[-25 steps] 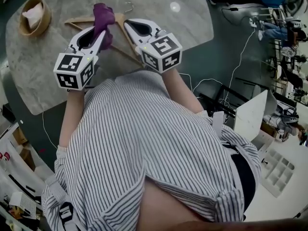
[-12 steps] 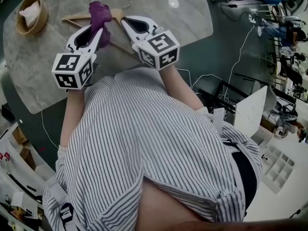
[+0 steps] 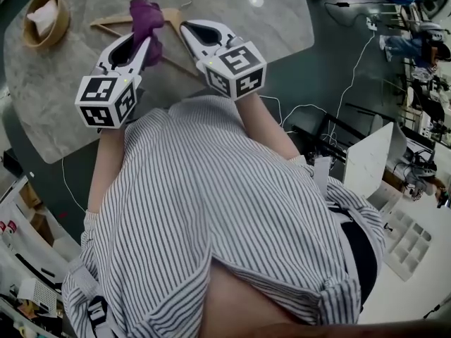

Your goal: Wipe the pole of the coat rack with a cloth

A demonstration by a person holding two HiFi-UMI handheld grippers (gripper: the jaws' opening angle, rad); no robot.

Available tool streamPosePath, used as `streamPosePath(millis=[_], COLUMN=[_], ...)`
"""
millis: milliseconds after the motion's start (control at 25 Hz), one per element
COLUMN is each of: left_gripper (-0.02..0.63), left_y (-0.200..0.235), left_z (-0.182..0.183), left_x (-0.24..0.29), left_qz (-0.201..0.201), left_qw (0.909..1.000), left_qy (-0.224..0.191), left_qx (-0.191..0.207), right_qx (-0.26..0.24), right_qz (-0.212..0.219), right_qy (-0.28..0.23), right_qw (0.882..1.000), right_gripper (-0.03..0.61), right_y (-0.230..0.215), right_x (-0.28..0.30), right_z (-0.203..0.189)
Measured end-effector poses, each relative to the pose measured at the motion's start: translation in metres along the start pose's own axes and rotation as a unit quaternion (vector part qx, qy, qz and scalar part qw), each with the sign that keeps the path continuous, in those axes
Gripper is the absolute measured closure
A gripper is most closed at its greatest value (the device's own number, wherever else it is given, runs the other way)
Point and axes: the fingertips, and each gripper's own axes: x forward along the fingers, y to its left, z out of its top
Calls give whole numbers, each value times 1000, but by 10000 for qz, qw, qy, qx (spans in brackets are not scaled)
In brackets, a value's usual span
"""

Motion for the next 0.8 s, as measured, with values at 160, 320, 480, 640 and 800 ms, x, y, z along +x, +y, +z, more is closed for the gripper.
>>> streamPosePath(millis=[160,320,480,640,800], left_gripper=[524,524,523,525,525], left_y=[-1,-2,-3,-2,-2], left_z=[-1,-1,-3,-5,-6], left_x=[1,1,2,4,3], left_qz=[-20,-34,-66,-90,-88], left_qw=[10000,10000,9999,9999,9999], left_qy=[21,33,84,101,122], left_qx=[11,13,-4,-9,-25], right_qx=[-16,-21,-22,-10,-1], right_qz=[14,13,-15,-39,-27], right_qy=[38,53,68,85,138], right_qw=[10000,10000,10000,10000,9999], right_gripper=[563,563,563,563,563], right_y=[1,0,-1,-2,-1], right_x=[0,0,0,1,1], right_z=[-2,-3,-3,-5,-7])
